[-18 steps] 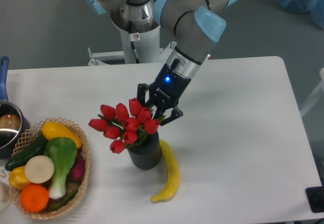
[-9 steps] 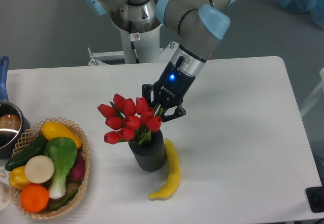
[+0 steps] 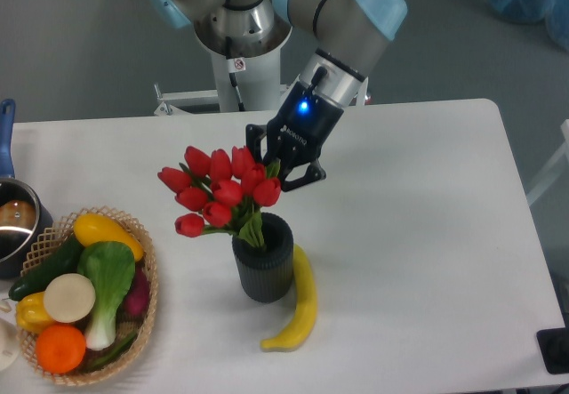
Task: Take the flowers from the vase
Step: 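Lift the gripped tulips straight up out of the black vase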
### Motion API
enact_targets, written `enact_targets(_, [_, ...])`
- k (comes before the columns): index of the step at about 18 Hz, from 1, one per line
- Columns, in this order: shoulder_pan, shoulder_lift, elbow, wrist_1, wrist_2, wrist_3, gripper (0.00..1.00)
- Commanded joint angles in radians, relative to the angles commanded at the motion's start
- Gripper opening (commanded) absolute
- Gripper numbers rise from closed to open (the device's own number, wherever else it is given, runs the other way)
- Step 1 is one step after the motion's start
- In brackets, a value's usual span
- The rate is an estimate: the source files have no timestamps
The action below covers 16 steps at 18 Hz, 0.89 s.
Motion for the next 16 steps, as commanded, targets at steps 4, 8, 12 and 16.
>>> enact_targets(4, [0.023, 0.017, 0.026, 0.000, -0.044, -0.077, 0.00])
enact_targets(8, [0.026, 0.023, 0.074, -0.002, -0.054, -0.186, 0.00])
enact_targets(12, [0.040, 0.028, 0.116, -0.037, -0.096, -0.291, 0.00])
enact_targets(16, [0.055, 0.034, 0.135, -0.046, -0.161, -0.406, 0.00])
